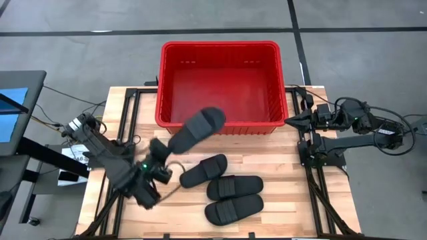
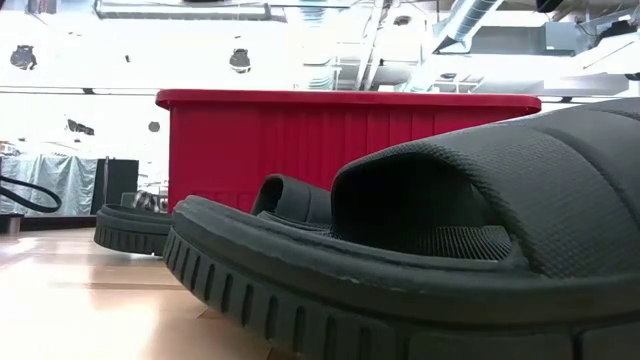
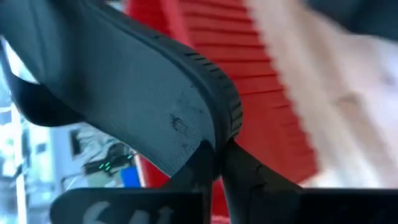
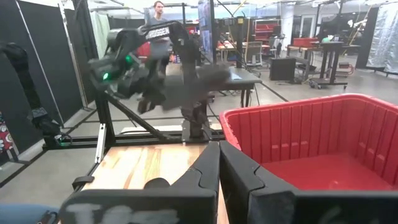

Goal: Pick and place slides into bin
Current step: Put the black slipper into the red bin

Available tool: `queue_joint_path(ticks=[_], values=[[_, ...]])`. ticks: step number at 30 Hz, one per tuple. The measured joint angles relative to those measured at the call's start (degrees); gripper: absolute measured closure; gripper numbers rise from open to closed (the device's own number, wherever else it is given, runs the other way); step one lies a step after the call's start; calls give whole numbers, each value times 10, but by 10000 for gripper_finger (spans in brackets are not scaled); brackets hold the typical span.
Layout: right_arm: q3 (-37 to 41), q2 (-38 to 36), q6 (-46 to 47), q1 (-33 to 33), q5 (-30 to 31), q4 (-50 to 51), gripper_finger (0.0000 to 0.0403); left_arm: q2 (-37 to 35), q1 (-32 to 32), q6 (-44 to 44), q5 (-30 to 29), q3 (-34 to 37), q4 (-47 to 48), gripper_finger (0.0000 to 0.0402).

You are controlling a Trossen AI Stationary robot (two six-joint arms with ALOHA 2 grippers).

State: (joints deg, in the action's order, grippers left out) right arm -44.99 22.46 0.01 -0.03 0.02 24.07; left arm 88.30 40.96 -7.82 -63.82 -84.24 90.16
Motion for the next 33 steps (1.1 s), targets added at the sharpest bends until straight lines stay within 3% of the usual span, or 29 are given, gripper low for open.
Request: queue_joint_path(ticks=[7,13,16,20,23,27,30,33], values=[[0,0,0,0,0,0,403,-72,-112,9,-108,-23,-5,397],[0,0,0,0,0,0,403,-129,-247,33,-125,-23,-45,397],[0,0,0,0,0,0,403,-142,-311,108,-86,-23,-124,397],[0,0,0,0,0,0,403,-143,-385,256,9,-22,-289,397],[0,0,0,0,0,0,403,-133,-435,319,85,-22,-419,397],[0,0,0,0,0,0,403,-116,-500,329,126,-23,-529,397],[0,0,0,0,0,0,403,-97,-544,314,129,-21,-537,397],[0,0,0,0,-1,1,403,-71,-578,290,177,-22,-519,397]])
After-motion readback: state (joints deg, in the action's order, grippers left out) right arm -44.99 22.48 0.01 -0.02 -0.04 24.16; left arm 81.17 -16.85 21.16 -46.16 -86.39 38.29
